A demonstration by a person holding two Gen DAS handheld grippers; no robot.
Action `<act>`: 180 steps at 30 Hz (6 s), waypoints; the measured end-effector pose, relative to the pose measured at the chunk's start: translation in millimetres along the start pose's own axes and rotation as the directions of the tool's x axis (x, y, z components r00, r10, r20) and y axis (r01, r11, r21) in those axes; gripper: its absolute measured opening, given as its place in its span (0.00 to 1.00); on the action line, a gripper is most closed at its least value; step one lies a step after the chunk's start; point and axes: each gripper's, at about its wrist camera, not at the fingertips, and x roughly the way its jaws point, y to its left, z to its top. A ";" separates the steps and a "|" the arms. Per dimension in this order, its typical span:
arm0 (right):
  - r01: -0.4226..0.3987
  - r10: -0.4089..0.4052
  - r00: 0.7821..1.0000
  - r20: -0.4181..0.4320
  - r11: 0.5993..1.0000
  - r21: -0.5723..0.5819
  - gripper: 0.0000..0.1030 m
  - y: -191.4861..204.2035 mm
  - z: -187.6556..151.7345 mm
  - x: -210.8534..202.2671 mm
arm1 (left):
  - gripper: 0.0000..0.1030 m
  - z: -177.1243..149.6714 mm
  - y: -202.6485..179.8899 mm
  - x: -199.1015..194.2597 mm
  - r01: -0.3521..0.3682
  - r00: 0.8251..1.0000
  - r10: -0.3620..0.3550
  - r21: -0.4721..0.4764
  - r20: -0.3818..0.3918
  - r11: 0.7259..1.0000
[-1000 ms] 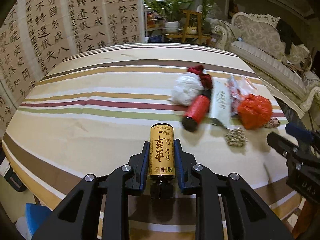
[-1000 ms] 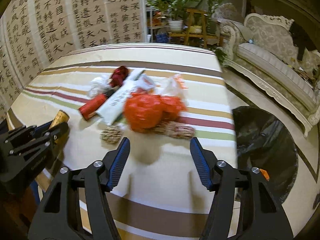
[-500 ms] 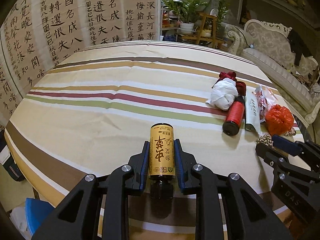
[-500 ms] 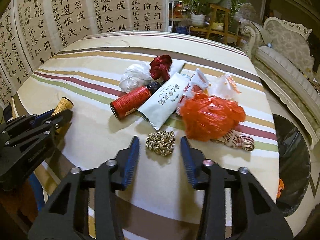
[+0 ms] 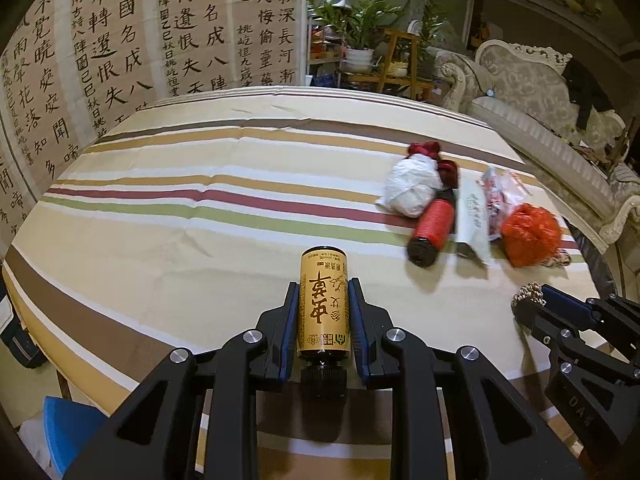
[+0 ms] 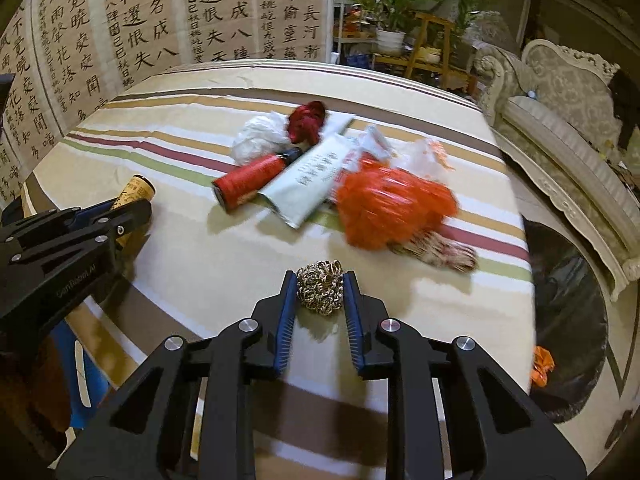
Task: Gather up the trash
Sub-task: 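Grasp the gold wire scrubber with the right tool, then carry the bottle and scrubber over the black bin and open both tools, then grasp the red plastic bag with the right tool while the left tool returns, then grasp the red cylinder bottle with the left tool while the right tool holds the red bag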
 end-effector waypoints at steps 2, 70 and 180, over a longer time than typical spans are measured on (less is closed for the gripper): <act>0.018 -0.019 1.000 0.009 1.000 0.020 0.22 -11.1 -4.6 -6.6 | 0.24 -0.6 -7.4 -2.4 0.010 1.000 -0.010 0.010 0.005 1.000; 0.262 -0.302 0.953 0.006 0.836 0.482 0.38 -295.8 -67.7 -28.9 | 0.53 22.2 -304.8 38.9 0.199 0.978 -0.207 0.386 -0.021 0.901; 0.054 -0.075 0.993 0.087 0.973 0.224 0.38 -111.7 23.3 0.7 | 0.35 45.2 -49.8 50.7 0.049 0.998 -0.041 0.149 -0.054 0.988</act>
